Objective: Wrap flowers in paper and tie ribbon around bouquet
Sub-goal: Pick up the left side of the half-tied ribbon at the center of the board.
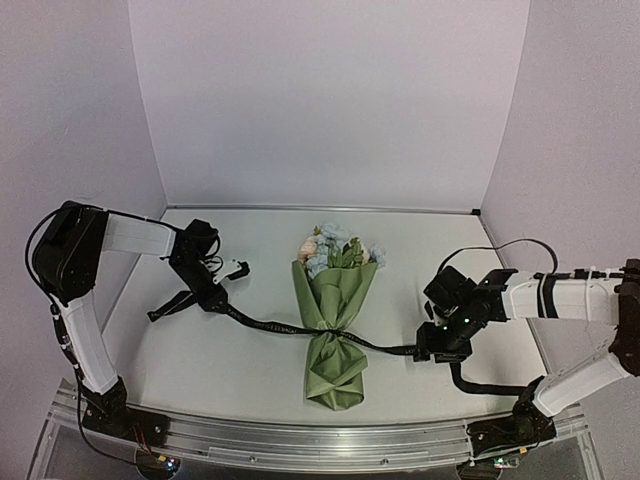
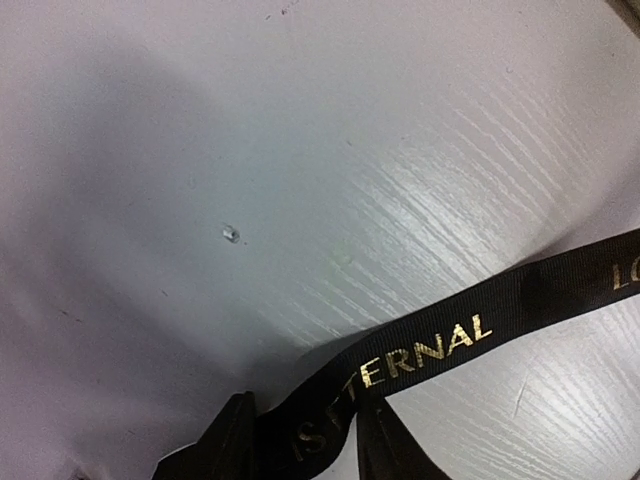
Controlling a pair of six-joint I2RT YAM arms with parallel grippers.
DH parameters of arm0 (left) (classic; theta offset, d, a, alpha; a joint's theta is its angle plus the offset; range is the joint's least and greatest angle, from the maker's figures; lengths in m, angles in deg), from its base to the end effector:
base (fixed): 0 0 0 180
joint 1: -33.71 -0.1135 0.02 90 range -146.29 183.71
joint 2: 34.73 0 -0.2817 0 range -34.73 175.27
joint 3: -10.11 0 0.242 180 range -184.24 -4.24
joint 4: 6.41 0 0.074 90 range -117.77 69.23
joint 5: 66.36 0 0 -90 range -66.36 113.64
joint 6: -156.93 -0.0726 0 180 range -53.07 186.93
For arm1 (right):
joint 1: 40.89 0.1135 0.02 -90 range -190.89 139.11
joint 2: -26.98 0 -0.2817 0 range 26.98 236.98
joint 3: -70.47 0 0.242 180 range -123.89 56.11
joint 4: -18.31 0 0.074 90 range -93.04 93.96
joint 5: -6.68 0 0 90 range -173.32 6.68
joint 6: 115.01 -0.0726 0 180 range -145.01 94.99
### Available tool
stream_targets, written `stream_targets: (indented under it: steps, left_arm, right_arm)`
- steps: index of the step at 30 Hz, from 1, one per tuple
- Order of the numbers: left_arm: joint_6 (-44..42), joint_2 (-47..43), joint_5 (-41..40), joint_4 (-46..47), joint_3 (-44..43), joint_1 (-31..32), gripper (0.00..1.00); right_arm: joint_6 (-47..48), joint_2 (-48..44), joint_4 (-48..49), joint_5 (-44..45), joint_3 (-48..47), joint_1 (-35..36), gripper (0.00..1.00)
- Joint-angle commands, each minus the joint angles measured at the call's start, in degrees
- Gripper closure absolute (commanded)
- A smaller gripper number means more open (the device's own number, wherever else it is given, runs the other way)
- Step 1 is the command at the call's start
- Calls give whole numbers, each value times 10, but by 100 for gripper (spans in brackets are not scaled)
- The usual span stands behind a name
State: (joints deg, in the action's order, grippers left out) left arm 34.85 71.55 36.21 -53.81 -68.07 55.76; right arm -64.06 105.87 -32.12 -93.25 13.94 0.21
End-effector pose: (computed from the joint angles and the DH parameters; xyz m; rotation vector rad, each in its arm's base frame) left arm 0.3173 -0.1456 0.1297 1.3359 2.5266 -0.2818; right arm 0.1670 0.1623 0.1589 -0.0926 2.9823 0.4890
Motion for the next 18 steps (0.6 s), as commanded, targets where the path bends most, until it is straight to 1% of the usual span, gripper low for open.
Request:
stream_targets:
  steps: [1,4,6,9,13,18]
  left_arm:
    - [17,14,42,-33,-18,17,78]
    - [25,12,43,-32,-12,31,92]
    - [38,0,52,-25,-9,35,99]
    - [58,-40,66,-10,-3,37,100]
    - [80,-120,91,4,0,48,100]
    - [116,-211,141,33,7,84,100]
  right_arm:
    - [-6,-15,-6,6,5,-5,46]
    - [-6,-14,-6,8,5,-5,46]
    - [-5,-13,-5,9,5,-5,46]
    - [-5,-11,-5,8,2,-5,46]
    - [4,-6,-5,4,-8,-5,47]
    - [32,6,-1,-28,-38,-5,46]
